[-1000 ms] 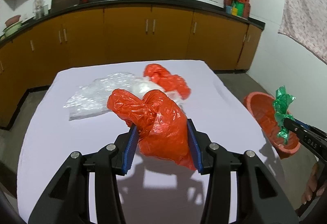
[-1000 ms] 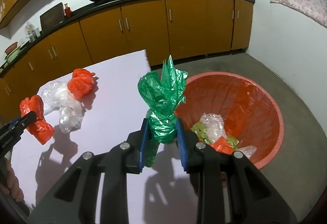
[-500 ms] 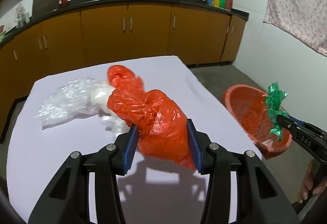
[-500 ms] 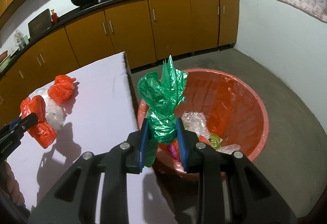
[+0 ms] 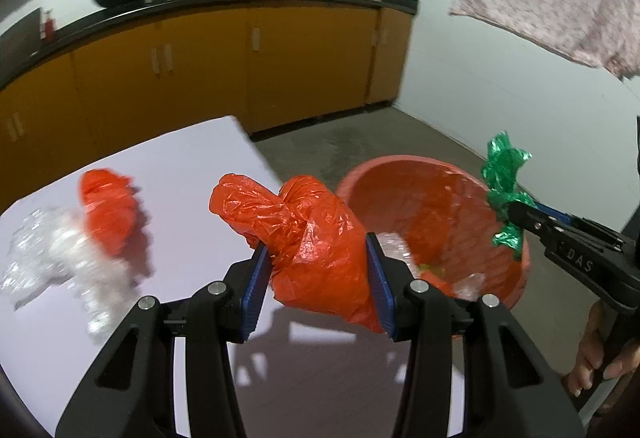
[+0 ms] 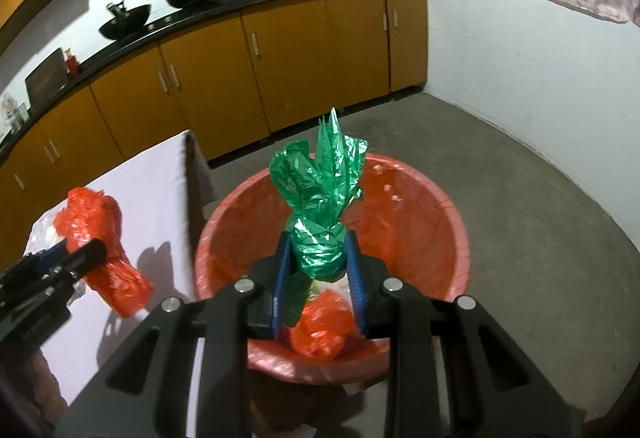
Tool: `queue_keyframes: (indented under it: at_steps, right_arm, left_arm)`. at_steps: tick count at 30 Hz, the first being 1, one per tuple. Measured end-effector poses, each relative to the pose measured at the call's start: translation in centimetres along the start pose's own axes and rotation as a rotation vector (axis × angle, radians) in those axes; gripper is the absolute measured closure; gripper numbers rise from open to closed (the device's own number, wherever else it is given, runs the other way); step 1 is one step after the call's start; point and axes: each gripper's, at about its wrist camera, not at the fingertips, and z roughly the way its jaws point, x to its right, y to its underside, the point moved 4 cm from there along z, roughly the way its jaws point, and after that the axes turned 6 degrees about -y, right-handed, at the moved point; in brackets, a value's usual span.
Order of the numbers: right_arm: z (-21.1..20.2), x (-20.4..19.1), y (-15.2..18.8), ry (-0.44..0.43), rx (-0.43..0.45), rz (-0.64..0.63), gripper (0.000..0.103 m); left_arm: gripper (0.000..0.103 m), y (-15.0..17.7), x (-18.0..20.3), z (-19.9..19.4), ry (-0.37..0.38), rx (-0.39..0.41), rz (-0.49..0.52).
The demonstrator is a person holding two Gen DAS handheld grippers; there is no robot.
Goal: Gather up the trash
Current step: 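Carry the green and orange bags over the basket and open both grippers, then grasp the clear plastic bag with the right gripper while the left grasps the bubble wrap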
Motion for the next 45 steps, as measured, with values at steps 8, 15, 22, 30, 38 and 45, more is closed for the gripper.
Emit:
queue_keyframes:
  at_steps: [8, 15, 22, 30, 38, 45]
  right_arm:
    - [1.2, 3.4, -0.9, 0.019, 0.004, 0.059, 0.076]
    - [2.6, 4.6, -2.0, 0.002, 0.014, 0.087, 0.076]
    - [2.9, 5.5, -2.0, -0.035, 0.022, 0.126, 0.064]
    - [3.1, 5.7, -1.2, -0.014, 0.01, 0.125, 0.058]
    - [2.0, 1.4, -0.8, 0.01, 0.048, -0.003, 0.04]
    - [2.2, -6.5, 0.3, -0.131, 0.009, -0.111, 0.038]
  left_arm:
    - [0.056, -1.2, 4.5, 3.4, 0.078, -0.02, 0.081]
    - [0.055, -1.5, 6.8, 5.3, 0.11, -0.038, 0.124]
    - [0.037, -1.4, 7.0, 6.6, 0.115, -0.063, 0.116]
    - [0.034, -0.9, 4.9, 5.8, 0.083, -0.066, 0.056]
    - [0.026, 0.3, -0.9, 0.8, -0.022, 0.027, 0.009]
    - [0.016, 2.9, -9.7, -4.3, -0.224, 0.101, -0.063]
